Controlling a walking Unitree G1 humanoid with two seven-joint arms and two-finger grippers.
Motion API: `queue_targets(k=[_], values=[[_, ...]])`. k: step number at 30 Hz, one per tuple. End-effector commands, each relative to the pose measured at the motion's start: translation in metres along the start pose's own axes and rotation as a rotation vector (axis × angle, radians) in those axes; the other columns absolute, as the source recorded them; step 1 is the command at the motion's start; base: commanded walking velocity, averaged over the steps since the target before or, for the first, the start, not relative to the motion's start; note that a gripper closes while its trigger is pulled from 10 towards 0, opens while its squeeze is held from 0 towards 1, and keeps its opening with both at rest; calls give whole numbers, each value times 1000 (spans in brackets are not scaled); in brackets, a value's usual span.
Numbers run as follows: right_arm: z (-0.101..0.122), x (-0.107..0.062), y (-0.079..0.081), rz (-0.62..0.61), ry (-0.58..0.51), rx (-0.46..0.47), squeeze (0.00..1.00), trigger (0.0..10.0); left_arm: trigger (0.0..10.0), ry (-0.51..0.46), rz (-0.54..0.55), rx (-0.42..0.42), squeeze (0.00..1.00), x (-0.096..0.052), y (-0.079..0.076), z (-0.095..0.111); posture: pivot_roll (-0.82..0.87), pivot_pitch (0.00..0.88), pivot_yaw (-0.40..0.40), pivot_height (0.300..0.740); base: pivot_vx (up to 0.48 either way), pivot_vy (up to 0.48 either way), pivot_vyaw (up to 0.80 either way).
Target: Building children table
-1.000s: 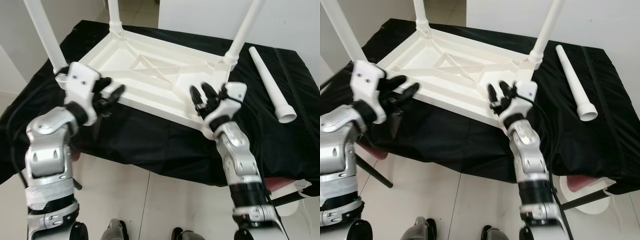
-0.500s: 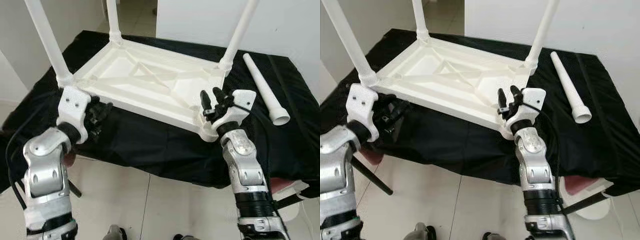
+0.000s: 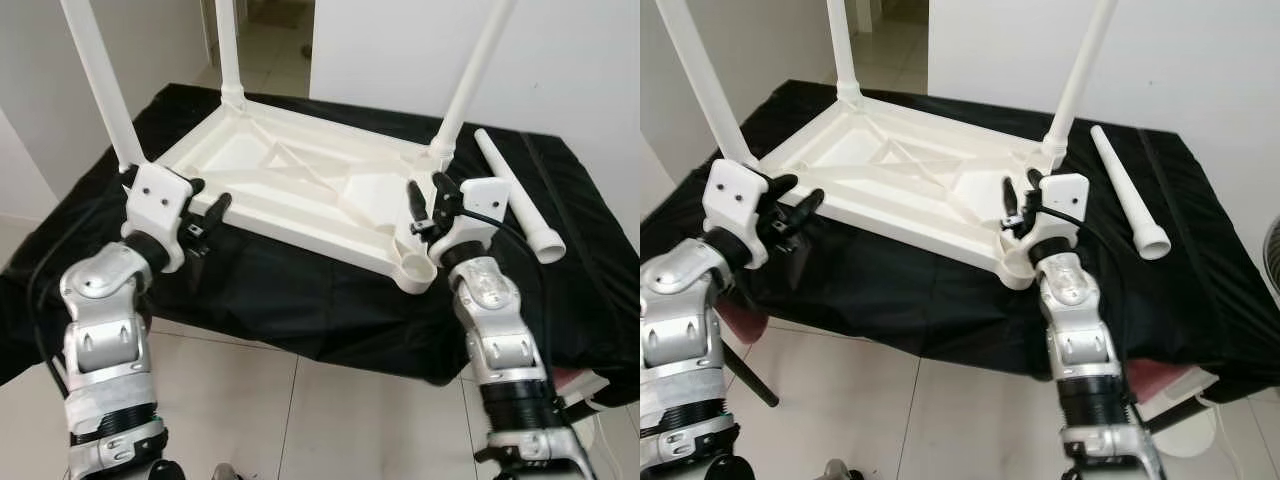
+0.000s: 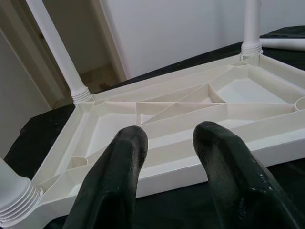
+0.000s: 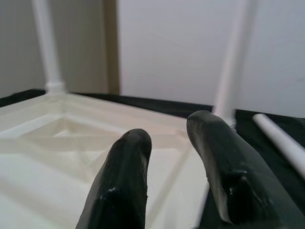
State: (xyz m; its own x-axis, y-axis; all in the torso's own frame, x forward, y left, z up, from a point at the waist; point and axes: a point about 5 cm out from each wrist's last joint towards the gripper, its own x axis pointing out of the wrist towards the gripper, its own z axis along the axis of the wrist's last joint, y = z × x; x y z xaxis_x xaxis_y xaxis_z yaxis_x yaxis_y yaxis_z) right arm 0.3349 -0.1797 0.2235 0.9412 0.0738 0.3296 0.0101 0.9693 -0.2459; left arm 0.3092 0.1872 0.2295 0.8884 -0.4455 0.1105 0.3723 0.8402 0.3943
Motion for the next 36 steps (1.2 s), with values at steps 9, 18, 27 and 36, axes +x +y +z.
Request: queue_targets(k=[9,18,27,36], values=[[-41,28,-63,-95,330,-58,0,10000,10000,-116,225,73,0,33,11,57,-30,82,0,740,0,0,0],[-49,31,-92,-223,408,-96,0,10000,10000,-122,145,41,0,40,-6,58,-43,100,14,740,0,0,0],[-10,34,-39,119,94,169,0,10000,10000,-46,267,-133,0,22,13,35,-21,106,0,740,0,0,0],[36,6,32,306,-135,309,0,10000,10000,-21,611,-73,0,-14,71,20,-29,98,6,740,0,0,0]])
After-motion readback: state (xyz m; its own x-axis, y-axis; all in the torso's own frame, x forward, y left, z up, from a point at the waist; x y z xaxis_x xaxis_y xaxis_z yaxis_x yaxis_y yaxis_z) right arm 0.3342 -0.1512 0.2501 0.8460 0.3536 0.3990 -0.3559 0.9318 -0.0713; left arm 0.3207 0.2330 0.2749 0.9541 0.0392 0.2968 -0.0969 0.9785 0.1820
